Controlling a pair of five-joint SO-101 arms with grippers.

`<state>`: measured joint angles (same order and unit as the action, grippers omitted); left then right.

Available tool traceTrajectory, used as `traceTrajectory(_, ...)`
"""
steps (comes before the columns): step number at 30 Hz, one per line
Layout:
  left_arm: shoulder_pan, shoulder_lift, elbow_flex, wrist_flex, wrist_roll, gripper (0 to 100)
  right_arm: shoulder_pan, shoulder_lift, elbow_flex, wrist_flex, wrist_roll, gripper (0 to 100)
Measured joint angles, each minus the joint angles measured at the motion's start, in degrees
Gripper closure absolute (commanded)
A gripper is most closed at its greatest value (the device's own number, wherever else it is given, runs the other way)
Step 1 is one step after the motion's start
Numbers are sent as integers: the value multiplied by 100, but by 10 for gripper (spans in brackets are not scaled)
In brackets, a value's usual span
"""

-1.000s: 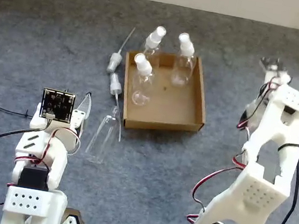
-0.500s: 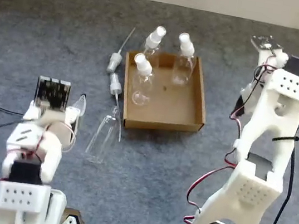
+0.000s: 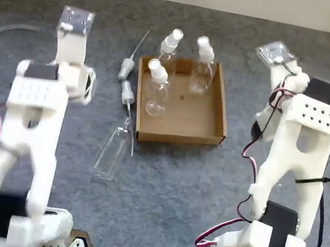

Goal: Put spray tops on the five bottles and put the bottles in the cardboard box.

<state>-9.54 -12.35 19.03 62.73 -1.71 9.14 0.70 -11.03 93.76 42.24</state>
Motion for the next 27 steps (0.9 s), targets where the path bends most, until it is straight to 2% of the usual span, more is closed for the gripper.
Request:
traceTrajectory(6, 53, 1952, -1864, 167, 818, 825, 308, 0, 949, -897, 79, 995)
traceTrajectory(10, 360, 2910, -2664, 167, 1530, 825, 422, 0, 1240, -1178, 255, 995)
traceTrajectory(15, 624, 3947, -3455, 167, 2066, 825, 703, 0, 1512, -1591, 281, 995)
traceTrajectory(20, 756, 4633, -4018, 167, 2312, 825, 879, 0, 1846, -1899, 299, 995)
traceTrajectory(27, 976, 4985, -4132, 167, 2356, 826, 897, 0, 1899, -1952, 527, 995)
